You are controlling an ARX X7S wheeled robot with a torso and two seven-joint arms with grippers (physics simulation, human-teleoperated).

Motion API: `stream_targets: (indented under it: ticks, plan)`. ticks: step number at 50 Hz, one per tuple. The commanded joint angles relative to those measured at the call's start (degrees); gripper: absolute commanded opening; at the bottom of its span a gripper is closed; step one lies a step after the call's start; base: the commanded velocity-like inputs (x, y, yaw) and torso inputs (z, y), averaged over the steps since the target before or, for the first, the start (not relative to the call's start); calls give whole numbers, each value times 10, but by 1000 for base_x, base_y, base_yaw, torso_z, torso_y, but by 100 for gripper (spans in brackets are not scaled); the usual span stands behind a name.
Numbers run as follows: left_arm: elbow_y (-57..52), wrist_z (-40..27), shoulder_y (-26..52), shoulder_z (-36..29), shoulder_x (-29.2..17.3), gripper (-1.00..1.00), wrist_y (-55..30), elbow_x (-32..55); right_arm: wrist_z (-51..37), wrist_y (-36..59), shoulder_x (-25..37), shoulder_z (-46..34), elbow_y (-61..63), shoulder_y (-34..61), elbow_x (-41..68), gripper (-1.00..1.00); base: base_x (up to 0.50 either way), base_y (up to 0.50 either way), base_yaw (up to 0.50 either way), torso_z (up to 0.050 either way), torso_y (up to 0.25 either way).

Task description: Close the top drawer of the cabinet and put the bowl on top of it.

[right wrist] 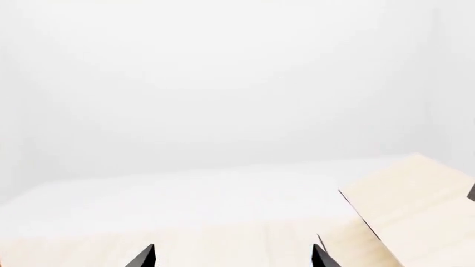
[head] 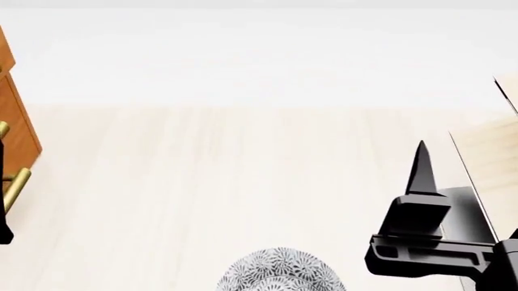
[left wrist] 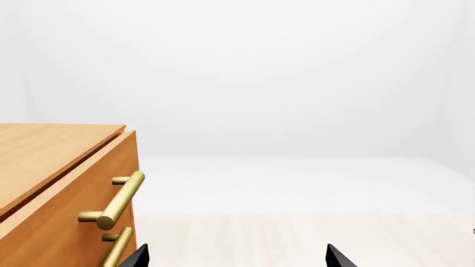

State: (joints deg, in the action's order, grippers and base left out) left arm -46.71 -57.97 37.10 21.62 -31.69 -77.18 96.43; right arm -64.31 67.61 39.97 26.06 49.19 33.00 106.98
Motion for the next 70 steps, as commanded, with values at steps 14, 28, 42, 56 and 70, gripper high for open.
stream_targets:
  ticks: [14, 28, 42, 56, 70]
  plan:
    - [17, 79, -3, -23, 12, 100, 0, -100, 36, 0, -13, 36, 22, -30, -15, 100, 0, 0, 0, 0, 0]
    - [99, 227, -29, -97, 15, 100, 76, -307, 57, 9, -25, 33, 22, -35, -43, 100, 0, 0, 0, 0, 0]
    - [210, 330, -31, -196, 9, 100, 206, -474, 67, 16, -31, 23, 26, -38, -66, 100, 0, 0, 0, 0, 0]
    - [278, 369, -11, -228, 12, 100, 257, -521, 84, 22, -42, 18, 26, -46, -93, 100, 0, 0, 0, 0, 0]
    - [342, 388, 21, -244, 15, 100, 274, -542, 67, 15, -40, 4, 33, -43, -85, 100, 0, 0, 0, 0, 0]
